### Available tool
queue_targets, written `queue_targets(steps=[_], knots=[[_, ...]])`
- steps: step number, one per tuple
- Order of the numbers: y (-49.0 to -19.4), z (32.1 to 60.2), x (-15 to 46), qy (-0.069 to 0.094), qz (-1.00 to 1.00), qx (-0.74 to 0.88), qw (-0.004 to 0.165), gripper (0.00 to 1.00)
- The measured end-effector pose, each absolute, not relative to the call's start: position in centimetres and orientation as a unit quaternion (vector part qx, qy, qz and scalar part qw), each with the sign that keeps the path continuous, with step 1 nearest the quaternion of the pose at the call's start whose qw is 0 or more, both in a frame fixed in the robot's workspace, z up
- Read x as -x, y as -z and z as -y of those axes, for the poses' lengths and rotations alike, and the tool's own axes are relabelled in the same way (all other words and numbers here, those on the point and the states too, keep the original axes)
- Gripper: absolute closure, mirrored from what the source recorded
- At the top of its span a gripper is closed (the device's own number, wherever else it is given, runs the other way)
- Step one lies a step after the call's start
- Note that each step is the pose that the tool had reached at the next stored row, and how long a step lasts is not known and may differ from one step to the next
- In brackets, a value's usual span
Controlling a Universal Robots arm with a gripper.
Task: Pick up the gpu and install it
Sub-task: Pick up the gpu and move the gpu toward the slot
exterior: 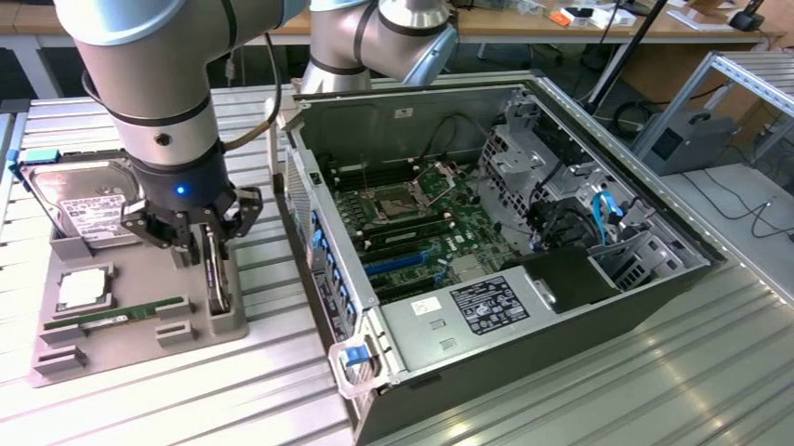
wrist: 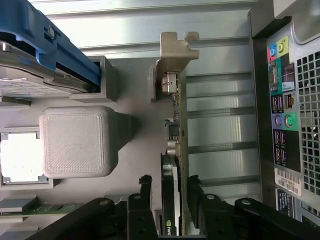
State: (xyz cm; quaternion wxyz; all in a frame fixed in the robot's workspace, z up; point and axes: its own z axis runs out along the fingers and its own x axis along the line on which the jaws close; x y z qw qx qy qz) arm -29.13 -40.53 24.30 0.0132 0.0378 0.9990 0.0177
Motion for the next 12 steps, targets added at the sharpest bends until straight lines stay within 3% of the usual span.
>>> queue_targets(steps=[1, 2, 3, 12], knots=[[-24.30, 40.53, 29.13, -0.018, -0.999, -0.038, 0.013, 0.60], [-24.30, 40.53, 29.13, -0.018, -0.999, -0.038, 0.013, 0.72], [-24.30, 40.53, 29.13, -0.018, -0.999, -0.038, 0.013, 0.73], [-24.30, 40.53, 29.13, -0.018, -0.999, -0.038, 0.013, 0.73]])
